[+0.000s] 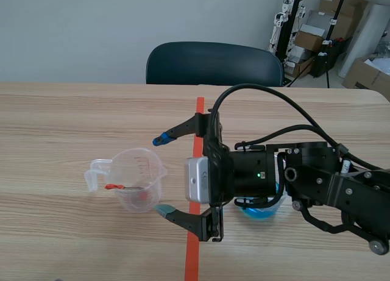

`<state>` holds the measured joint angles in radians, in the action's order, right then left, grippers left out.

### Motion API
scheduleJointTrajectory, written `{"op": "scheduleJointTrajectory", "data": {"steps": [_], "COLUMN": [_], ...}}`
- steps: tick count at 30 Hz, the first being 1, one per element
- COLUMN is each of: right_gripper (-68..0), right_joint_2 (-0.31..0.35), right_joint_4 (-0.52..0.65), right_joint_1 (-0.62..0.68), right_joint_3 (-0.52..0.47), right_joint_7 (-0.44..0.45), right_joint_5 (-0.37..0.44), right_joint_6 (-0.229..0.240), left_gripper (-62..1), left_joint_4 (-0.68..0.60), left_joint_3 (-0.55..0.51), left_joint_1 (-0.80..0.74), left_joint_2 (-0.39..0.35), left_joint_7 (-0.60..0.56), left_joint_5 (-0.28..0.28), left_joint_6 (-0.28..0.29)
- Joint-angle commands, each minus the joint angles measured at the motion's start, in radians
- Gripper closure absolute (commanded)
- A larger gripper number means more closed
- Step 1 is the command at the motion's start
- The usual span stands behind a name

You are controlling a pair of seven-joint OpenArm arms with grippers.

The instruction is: Do the redox reaction experiment. lift the metal plate out of the left beaker

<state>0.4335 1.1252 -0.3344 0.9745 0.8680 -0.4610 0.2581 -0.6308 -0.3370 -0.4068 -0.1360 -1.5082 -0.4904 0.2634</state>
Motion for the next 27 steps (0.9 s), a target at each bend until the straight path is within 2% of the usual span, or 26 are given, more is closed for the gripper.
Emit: {"op": "scheduleJointTrajectory", "data": {"steps": [1, 11, 15, 22, 27], "right_gripper": [-57.3, -57.3, -48.4, -46.7, -37.4], "right_joint_2": [-0.018, -0.084, -0.099, -0.104, -0.104], "right_joint_4": [-0.006, -0.056, -0.056, -0.056, -0.056], "right_joint_1": [-0.027, -0.051, -0.051, -0.051, -0.051], "right_joint_3": [0.005, 0.05, 0.061, 0.062, 0.062], "right_joint_7": [0.015, 0.025, 0.024, 0.013, -0.011], "right_joint_5": [0.005, -0.033, -0.034, -0.034, -0.034], "right_joint_6": [-0.004, -0.003, -0.003, -0.004, -0.003], "left_gripper": [-62.3, -62.3, -62.3, -62.3, -62.3], "left_joint_4": [-0.006, -0.021, -0.035, -0.084, -0.092], "left_joint_3": [-0.009, -0.009, -0.009, -0.009, -0.009], "left_joint_1": [-0.006, -0.006, -0.006, -0.006, -0.006], "left_joint_2": [-0.009, -0.009, -0.008, -0.009, -0.009], "left_joint_7": [-0.046, -0.046, -0.046, -0.046, -0.046], "left_joint_5": [0.007, 0.006, 0.006, 0.006, 0.006], "left_joint_6": [0.001, 0.001, 0.002, 0.001, 0.001]}}
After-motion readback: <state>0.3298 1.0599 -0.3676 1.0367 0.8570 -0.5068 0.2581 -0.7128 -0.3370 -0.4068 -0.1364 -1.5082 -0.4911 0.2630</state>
